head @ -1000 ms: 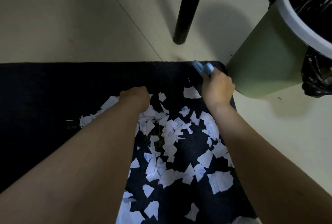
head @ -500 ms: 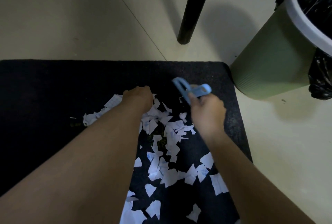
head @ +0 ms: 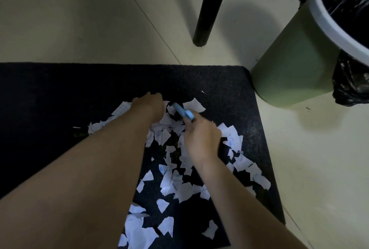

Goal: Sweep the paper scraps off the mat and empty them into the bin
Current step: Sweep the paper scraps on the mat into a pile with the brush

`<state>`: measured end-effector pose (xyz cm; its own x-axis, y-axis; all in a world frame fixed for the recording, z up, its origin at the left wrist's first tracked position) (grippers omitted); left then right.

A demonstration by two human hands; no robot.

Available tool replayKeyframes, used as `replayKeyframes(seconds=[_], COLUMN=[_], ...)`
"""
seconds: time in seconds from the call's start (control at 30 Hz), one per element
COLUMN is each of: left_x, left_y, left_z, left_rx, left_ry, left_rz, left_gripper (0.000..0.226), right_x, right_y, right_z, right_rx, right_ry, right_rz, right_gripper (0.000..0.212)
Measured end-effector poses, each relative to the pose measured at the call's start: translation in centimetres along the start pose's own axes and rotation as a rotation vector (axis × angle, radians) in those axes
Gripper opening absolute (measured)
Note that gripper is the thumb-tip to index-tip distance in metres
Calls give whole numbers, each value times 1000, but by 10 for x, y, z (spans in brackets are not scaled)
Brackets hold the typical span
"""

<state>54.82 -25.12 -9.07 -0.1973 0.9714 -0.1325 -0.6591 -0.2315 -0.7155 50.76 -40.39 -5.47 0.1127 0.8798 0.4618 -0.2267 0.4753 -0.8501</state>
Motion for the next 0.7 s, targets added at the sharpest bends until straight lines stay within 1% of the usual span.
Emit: replayKeyframes(seconds=[0.1, 0.17, 0.23, 0.33, 0.37, 0.43, 0.47, 0.53, 0.63, 0.7], left_x=[1, -2, -8, -20, -25, -34, -37, -43, -45, -45], left_y=[7, 12, 17, 29, 34, 45, 51, 65, 89, 101], left_z=[10, 21, 33, 53, 63, 82, 92, 106, 114, 112], left_rx=[-4, -57, -114, -154, -174, -199, -177, -96, 44, 123], left_ry=[23, 74, 117, 137, 148, 161, 152, 125, 105, 108], left_rz=[46, 42, -2, -78, -115, -196, -221, -233, -219, -216], left_gripper=[80, 86, 86, 78, 70, 45, 35, 30, 33, 44], right_x=[-3, -11, -22, -45, -54, -70, -78, -93, -107, -108], right_y=[-9, -21, -36, -59, -67, -80, -84, -88, -83, -75], right_z=[9, 10, 9, 9, 11, 15, 16, 19, 19, 17], right_rx=[-21, -42, -73, -187, -223, -279, -296, -301, -276, -244], right_ry=[30, 72, 138, 256, 281, 306, 317, 360, 405, 394], right_rz=[-35, -62, -116, -162, -160, -155, -143, -94, -29, -8], right_gripper=[26, 30, 31, 30, 30, 29, 29, 31, 33, 32])
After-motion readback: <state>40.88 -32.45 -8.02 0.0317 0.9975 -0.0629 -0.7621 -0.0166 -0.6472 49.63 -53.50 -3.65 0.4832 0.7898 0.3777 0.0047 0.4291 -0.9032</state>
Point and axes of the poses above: each hand's wrist, its own z-axis away from the middle knuckle, its own y-axis out of the palm, x = y × z, the point moved 3 cm from there along -z, towards the middle knuckle, and after that the axes turned 8 degrees about y, right-handed, at the moved point
